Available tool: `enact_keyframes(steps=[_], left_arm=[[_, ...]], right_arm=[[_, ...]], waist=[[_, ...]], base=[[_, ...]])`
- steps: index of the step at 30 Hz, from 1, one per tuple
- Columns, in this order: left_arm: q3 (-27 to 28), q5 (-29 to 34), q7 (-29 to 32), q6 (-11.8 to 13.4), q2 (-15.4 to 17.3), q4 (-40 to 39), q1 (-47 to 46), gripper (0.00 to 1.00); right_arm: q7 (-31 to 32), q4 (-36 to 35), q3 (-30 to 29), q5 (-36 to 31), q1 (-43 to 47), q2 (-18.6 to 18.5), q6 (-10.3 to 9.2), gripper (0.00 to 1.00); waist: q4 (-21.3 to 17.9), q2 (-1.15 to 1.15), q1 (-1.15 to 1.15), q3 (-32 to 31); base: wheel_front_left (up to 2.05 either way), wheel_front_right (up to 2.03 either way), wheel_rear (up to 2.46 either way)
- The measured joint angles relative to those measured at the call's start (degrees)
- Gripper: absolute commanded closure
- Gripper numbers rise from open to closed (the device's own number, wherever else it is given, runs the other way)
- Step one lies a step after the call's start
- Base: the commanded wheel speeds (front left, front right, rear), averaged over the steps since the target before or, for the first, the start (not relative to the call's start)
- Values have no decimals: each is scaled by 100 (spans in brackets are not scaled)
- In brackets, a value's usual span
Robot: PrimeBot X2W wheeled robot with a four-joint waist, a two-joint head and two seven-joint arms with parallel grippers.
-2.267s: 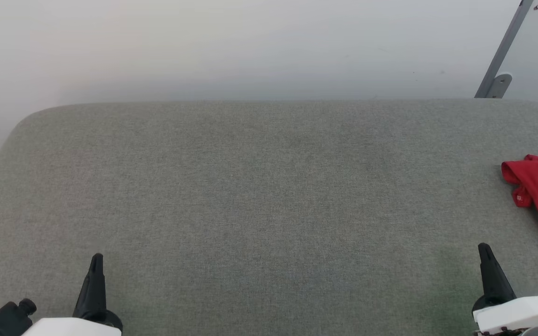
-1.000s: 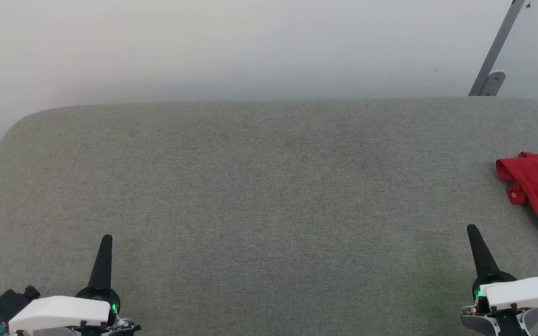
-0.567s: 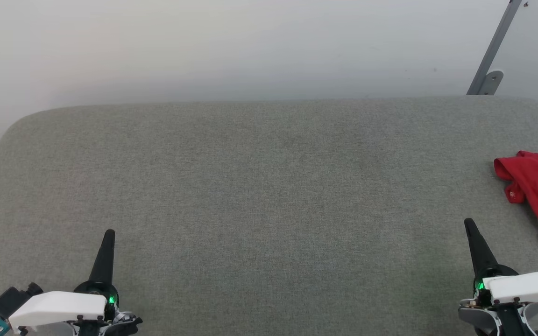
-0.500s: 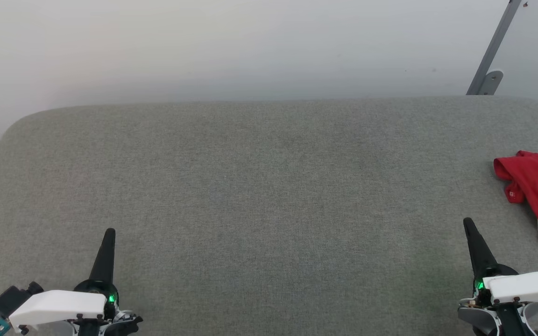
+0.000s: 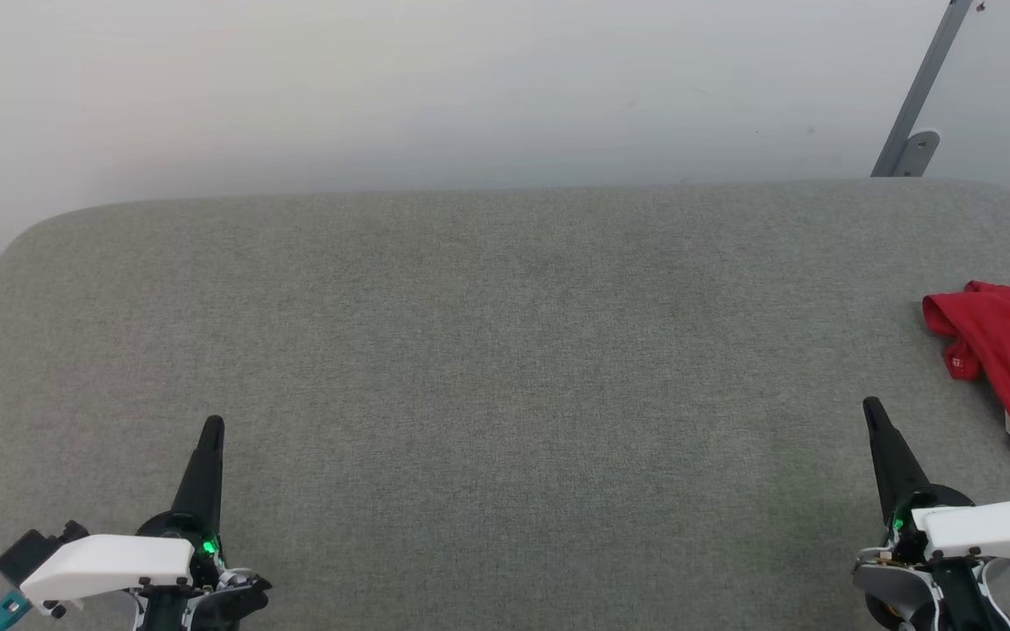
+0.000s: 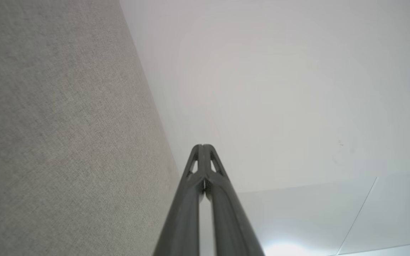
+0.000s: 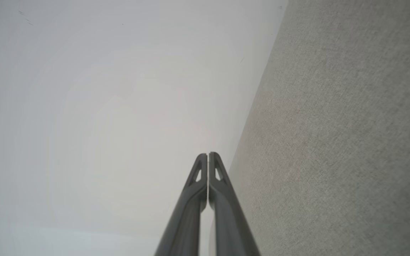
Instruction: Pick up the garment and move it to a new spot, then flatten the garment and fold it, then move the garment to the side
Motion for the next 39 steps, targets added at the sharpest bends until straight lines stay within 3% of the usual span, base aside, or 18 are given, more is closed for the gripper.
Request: enact_keyframes(steps=[23, 39], left_arm=[[54, -764, 248, 0, -82, 99, -186, 100], [67, -776, 256, -1, -90, 101, -196, 100]], right_arm=[[248, -32, -62, 746, -138, 110, 0, 100], [250, -34, -63, 767, -149, 116, 0, 100]], waist=[[-51, 0, 0, 2], [-51, 0, 0, 2]], base=[[0, 0, 0], [0, 0, 0]])
